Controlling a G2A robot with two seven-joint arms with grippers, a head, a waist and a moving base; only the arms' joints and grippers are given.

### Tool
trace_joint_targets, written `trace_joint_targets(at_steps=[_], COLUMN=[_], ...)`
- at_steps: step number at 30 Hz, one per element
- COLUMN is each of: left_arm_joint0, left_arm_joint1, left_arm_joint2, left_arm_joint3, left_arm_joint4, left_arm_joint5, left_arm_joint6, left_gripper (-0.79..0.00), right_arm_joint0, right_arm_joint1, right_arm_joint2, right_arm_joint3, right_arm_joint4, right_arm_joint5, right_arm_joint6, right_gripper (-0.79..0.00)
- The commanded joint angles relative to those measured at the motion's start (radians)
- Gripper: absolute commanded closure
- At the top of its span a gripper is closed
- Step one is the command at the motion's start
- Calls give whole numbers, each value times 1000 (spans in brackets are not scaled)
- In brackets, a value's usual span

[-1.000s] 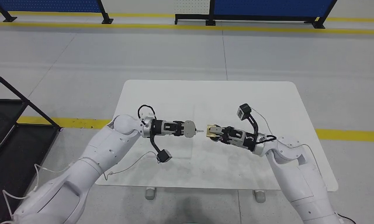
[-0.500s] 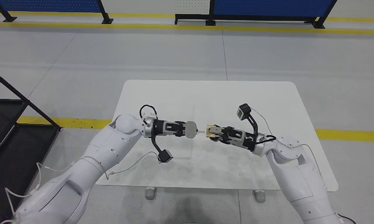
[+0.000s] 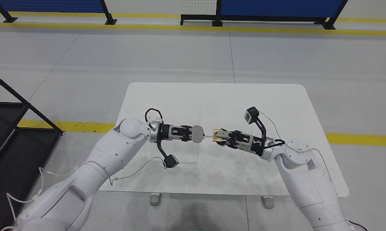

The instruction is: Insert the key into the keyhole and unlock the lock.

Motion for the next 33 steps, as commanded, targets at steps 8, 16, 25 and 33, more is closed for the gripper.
trace_joint_targets(at_steps=[8,16,25,33], left_arm_joint0=[-4,-10,-15,-19], left_arm_joint1=[-5,-12,-18,-23], left_arm_joint2=[2,7,11,12], left_arm_joint3=[7,19,22,32], left_arm_joint4=[-2,-7,-7,-6], left_arm_joint5=[0,0,-1,6], left_arm_joint6=[0,0,1,-6], left_gripper=[0,0,0,0], right_arm_joint0=[0,0,0,0], right_arm_joint1=[0,0,0,0], right_arm_joint2=[0,0,0,0], right_arm_joint3=[0,0,0,0], right_arm_joint4=[0,0,0,0], right_arm_joint5=[0,0,0,0], right_arm_joint6=[0,0,0,0], right_gripper=[0,0,0,0])
